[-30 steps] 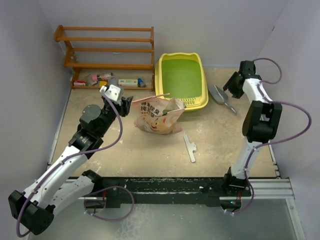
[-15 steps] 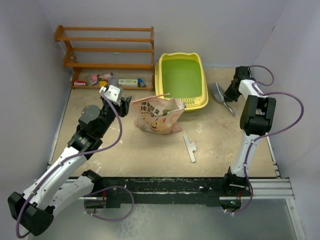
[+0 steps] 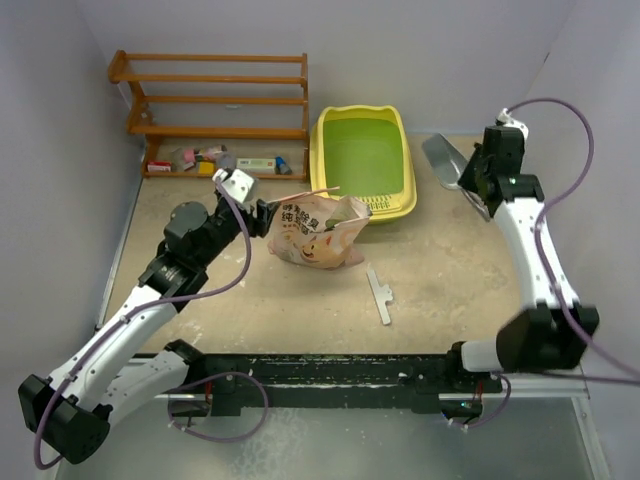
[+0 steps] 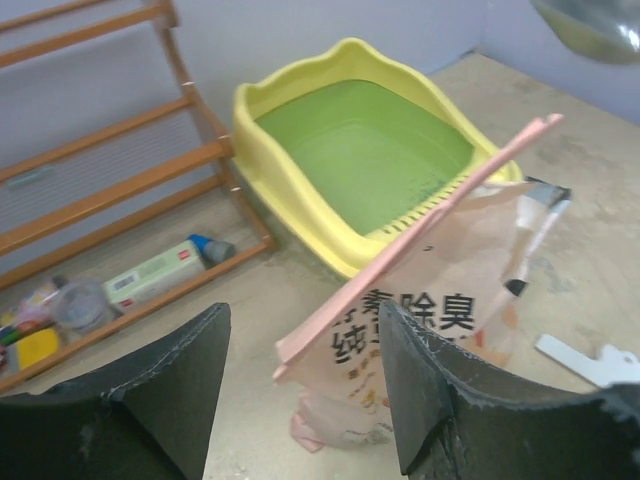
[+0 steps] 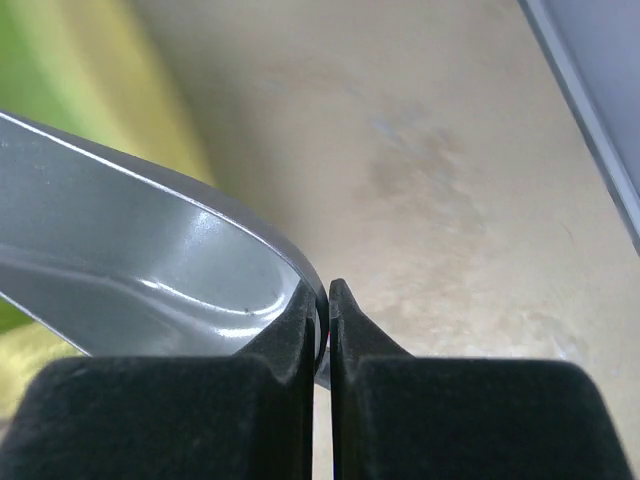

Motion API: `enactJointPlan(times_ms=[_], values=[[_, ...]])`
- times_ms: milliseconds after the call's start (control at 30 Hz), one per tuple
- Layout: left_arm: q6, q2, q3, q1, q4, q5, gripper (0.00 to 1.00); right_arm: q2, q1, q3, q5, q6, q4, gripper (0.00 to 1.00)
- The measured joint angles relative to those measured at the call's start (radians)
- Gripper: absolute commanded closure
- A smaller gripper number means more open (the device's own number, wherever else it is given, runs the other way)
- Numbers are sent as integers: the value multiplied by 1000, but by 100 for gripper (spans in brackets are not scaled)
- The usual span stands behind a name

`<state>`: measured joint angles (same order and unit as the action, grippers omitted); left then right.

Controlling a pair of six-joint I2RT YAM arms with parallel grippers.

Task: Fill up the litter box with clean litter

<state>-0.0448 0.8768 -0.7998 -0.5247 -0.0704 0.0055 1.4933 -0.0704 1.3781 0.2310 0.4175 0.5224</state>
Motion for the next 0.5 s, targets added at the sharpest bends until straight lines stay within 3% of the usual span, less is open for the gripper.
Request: enactJointPlan(times_ms=[100,233,500], values=[[18,53,-75,0,71,98,33,-212,164,1,-23,-47,-8,100],[90,157,-280,0,193,256,31,-363,360,2,-121,-98,45,100],[222,251,-560,0,345,486,29,-347,585,2,-120,-149,209,100]])
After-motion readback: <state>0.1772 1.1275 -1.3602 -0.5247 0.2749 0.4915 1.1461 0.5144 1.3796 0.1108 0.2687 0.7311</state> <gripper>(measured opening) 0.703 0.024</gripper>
